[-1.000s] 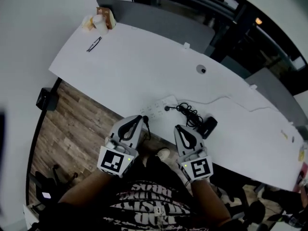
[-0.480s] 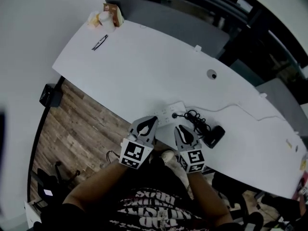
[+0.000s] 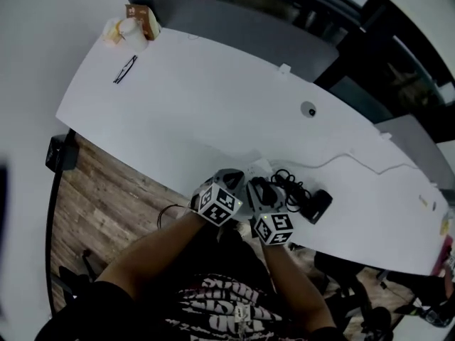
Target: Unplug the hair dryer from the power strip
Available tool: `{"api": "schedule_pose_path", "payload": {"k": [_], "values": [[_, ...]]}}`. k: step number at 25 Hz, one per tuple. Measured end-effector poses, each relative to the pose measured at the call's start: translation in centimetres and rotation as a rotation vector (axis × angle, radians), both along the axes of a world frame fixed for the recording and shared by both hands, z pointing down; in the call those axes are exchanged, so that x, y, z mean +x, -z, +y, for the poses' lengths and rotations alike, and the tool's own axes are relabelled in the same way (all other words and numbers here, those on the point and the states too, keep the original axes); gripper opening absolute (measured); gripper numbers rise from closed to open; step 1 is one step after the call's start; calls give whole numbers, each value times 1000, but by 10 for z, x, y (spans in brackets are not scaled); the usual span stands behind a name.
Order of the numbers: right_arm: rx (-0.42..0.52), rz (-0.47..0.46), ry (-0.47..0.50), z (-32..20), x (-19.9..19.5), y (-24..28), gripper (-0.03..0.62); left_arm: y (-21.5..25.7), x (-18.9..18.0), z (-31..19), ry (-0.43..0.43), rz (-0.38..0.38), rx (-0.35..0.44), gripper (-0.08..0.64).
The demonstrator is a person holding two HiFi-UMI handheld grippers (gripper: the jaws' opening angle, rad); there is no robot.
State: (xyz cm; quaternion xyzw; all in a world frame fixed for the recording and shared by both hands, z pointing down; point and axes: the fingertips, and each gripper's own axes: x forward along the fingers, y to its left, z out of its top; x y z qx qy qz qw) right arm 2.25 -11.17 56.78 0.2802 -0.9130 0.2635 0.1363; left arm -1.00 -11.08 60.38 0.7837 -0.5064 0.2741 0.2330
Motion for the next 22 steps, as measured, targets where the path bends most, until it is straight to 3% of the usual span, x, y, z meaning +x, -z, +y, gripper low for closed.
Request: {"api": "schedule_pose_path", "payload": {"k": [1,4,6,11,16,19,22], "values": [[-2,-12,-33,-5,0,1,172,-5,2,0,-33,-10,-17,29],[-30,-13,-103,-16,6,-2,72,-12,7,-2,-99,-55,-41,29],[-36,-17,-121,-20,10,0,69,-14,10,-4,-117,-85,-40,29],[52,-165,-196,-46,18,59,67,-15,15,-10,-164,-135,-10,29],[-59,-21,-220,-60,43,29,80,-19,16,-20,-188,-140,-4,29],[-93,-5,-235,-62,62,15,81,-22,17,-21,-212,-131,-7,29],[-165,13,-176,-52,70,11,137,-4,5,-17,-108,-51,19,29]]}}
